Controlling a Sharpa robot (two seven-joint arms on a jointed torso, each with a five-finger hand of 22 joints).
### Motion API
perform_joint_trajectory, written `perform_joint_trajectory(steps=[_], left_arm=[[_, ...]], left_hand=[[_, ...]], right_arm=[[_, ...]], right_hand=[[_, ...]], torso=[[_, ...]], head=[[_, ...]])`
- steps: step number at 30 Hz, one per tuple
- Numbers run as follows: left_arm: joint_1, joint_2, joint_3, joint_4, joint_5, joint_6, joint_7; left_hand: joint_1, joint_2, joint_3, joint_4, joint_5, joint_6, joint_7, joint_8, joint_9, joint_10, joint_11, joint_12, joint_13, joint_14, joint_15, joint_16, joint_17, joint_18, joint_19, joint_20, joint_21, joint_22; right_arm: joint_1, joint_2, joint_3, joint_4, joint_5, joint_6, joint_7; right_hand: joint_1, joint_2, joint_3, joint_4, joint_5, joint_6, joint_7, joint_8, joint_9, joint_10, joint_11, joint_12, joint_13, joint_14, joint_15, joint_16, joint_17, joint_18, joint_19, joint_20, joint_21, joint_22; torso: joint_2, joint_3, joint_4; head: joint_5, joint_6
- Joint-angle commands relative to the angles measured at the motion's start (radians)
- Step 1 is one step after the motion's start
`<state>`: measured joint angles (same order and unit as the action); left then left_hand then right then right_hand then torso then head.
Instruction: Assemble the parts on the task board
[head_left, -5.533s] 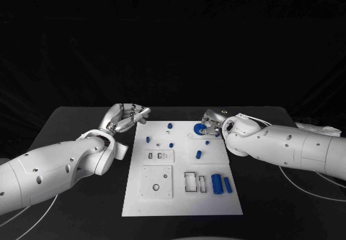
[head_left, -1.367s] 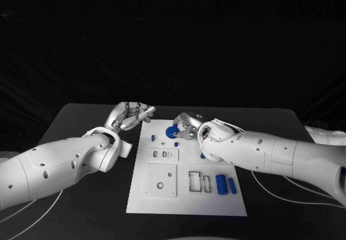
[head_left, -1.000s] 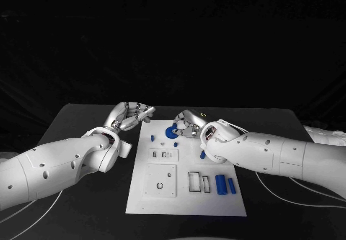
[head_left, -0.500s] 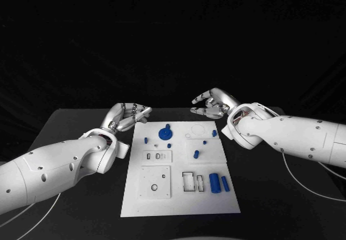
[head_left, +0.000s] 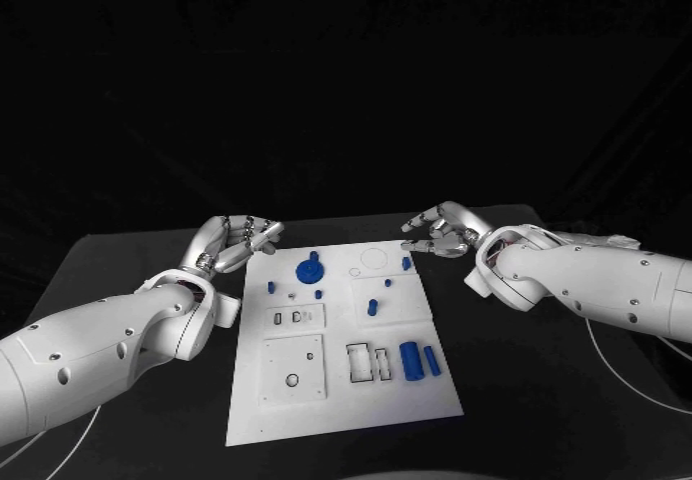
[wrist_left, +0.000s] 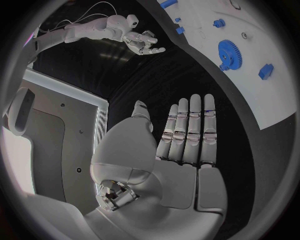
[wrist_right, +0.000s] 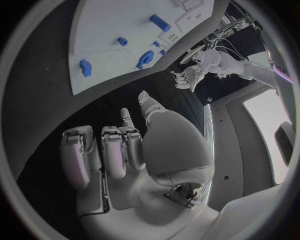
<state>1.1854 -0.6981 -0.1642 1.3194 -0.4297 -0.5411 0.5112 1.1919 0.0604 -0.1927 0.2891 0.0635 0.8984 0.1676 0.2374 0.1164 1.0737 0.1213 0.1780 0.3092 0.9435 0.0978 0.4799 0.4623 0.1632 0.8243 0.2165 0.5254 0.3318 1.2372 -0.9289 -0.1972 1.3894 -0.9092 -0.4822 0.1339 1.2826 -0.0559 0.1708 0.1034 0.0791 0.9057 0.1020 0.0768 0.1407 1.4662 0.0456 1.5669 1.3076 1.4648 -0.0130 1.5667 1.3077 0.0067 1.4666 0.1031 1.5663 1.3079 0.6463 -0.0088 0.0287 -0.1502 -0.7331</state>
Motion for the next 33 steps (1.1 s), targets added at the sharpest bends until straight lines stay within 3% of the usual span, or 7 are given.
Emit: perform_joint_trajectory(steps=[1,6,12,33], left_arm=[[-0.001,-0.001,0.001,0.001,0.003,0.019,0.013],[-0.002,-0.005,0.001,0.004,0.003,0.019,0.013],[-0.003,-0.011,0.001,0.01,0.003,0.018,0.012],[-0.002,-0.02,0.001,0.017,0.003,0.016,0.01]], left_hand=[[0.008,0.0,-0.006,0.002,0.007,0.001,0.005,-0.003,0.001,-0.002,0.002,-0.001,-0.002,-0.007,-0.002,-0.006,-0.001,0.019,-0.003,0.002,-0.004,-0.002],[0.008,0.0,-0.006,0.002,0.007,0.001,0.005,-0.003,0.001,-0.002,0.002,-0.001,-0.002,-0.007,-0.002,-0.006,-0.001,0.019,-0.003,0.002,-0.004,-0.002],[0.009,0.002,-0.006,0.002,0.008,0.001,0.005,-0.004,0.001,-0.002,0.002,-0.001,-0.003,-0.007,-0.002,-0.006,-0.002,0.019,-0.003,0.002,-0.005,-0.002],[0.009,0.003,-0.006,0.002,0.008,0.001,0.005,-0.004,0.002,-0.002,0.002,-0.001,-0.003,-0.007,-0.002,-0.006,-0.002,0.019,-0.003,0.002,-0.006,-0.003]], right_arm=[[-0.019,0.005,0.0,-0.022,0.036,0.045,0.04],[-0.047,0.024,0.0,-0.056,0.031,0.045,0.029],[-0.063,0.048,0.0,-0.095,0.023,0.048,0.019],[-0.072,0.087,0.0,-0.16,-0.018,0.061,-0.031]], right_hand=[[0.016,0.001,-0.007,-0.003,-0.003,-0.003,-0.004,-0.006,-0.002,0.105,-0.006,0.004,0.263,0.106,-0.008,0.004,0.263,-0.007,0.104,-0.009,0.004,0.263],[0.035,0.001,-0.01,-0.009,0.001,-0.006,-0.009,-0.008,-0.004,0.105,-0.012,0.004,0.263,0.106,-0.012,0.004,0.263,-0.007,0.104,-0.013,0.004,0.263],[0.054,0.005,-0.01,-0.015,0.007,-0.005,-0.013,-0.007,-0.006,0.105,-0.017,0.004,0.263,0.106,-0.016,0.004,0.263,-0.007,0.104,-0.017,0.004,0.263],[0.124,0.016,0.001,-0.049,0.046,-0.001,-0.021,-0.007,-0.015,0.105,-0.026,0.004,0.263,0.106,-0.026,0.004,0.263,-0.007,0.104,-0.028,0.004,0.263]], torso=[[0.0,-0.0005,-0.0004],[0.002,-0.001,0.0015],[0.0,-0.0029,0.0034],[-0.002,-0.0004,0.0026]], head=[[-0.005,-0.002],[-0.004,-0.004],[-0.004,-0.009],[0.002,-0.013]])
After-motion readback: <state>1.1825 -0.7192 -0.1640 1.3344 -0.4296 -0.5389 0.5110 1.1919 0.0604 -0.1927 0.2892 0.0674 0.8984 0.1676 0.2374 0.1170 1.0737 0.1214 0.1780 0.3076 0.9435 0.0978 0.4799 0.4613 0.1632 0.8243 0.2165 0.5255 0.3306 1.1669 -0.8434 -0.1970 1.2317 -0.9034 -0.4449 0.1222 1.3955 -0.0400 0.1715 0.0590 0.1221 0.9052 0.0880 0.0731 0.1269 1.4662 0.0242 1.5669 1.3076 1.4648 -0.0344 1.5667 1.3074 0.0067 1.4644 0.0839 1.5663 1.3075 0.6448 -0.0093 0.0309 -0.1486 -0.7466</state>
